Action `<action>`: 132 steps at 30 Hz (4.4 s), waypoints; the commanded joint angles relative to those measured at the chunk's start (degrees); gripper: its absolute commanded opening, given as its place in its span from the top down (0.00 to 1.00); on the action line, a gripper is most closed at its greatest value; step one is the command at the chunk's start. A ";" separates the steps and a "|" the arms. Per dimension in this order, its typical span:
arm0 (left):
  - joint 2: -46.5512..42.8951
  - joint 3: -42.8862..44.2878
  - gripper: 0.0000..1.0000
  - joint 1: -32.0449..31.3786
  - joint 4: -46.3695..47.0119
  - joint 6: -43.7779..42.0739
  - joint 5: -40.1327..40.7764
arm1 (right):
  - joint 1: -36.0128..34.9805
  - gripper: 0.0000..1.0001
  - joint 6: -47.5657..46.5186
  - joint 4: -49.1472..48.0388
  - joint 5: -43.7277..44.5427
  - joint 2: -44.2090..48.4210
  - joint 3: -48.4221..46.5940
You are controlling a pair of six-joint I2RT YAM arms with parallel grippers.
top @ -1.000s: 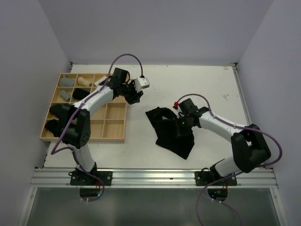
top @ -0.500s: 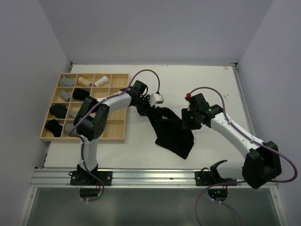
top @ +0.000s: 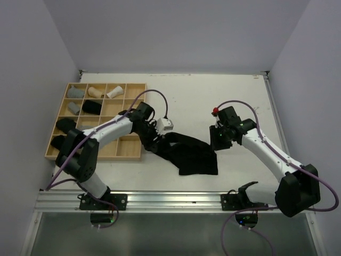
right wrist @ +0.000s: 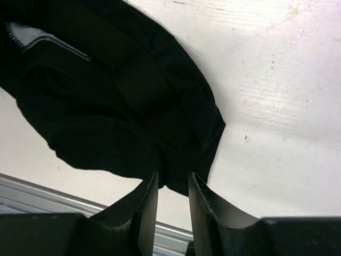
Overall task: Roll the underwear
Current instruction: Flatten the underwear
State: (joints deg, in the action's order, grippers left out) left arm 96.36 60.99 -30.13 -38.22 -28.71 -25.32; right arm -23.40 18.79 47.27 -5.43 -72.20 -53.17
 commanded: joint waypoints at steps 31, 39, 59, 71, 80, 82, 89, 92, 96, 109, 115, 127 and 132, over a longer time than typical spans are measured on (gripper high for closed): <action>-6.01 -1.93 0.34 1.92 7.72 -20.16 -13.26 | -5.34 0.69 -17.03 -2.00 -1.34 -14.98 -5.10; -4.78 -2.28 0.34 1.92 9.12 -21.12 -13.61 | -5.34 0.70 -16.32 -1.30 1.47 -17.35 -5.98; -10.92 -14.58 0.34 -0.72 23.52 -27.47 -8.17 | -5.34 1.00 -15.27 0.46 5.08 -15.25 -6.86; -10.31 -17.57 0.22 -3.80 42.95 -19.99 -2.19 | -5.34 1.00 -16.32 2.65 4.73 -13.40 -8.44; -5.39 -12.92 0.51 -3.53 39.54 -20.42 -4.03 | -5.26 1.00 -16.15 3.97 7.10 -12.79 -9.67; -5.39 -12.13 0.66 -3.27 39.18 -19.81 -4.12 | -5.25 1.00 -15.80 4.41 9.20 -12.18 -10.02; -9.16 -7.47 1.00 2.25 38.30 -12.70 -5.17 | 0.62 1.00 -12.11 6.43 15.97 -9.11 -12.92; -10.92 -3.78 1.00 5.68 33.49 -10.84 -7.37 | 5.28 1.00 -10.44 5.56 15.37 -5.25 -14.94; -12.95 -3.07 1.00 6.40 31.28 -12.68 -9.65 | 6.17 1.00 -12.27 3.54 6.96 -4.70 -15.82; -2.94 -2.46 1.00 6.40 28.72 -7.95 -7.20 | -2.61 0.77 -18.95 -24.21 -5.03 -3.74 -1.96; 1.98 2.20 1.00 7.28 27.50 -6.19 -8.78 | -4.38 0.78 -30.12 -34.87 -7.39 -5.05 3.07; 5.33 5.10 1.00 7.89 26.62 -4.69 -9.66 | -4.99 0.61 -36.37 -32.24 -13.55 -12.61 1.49; 5.86 5.28 0.99 8.07 26.70 -4.78 -9.48 | -6.04 0.59 -36.63 -30.92 -14.78 -14.80 -0.27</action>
State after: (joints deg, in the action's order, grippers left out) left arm 101.58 64.18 -22.65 -11.75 -34.50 -33.23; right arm -28.58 -16.14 16.91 -17.61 -85.86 -50.61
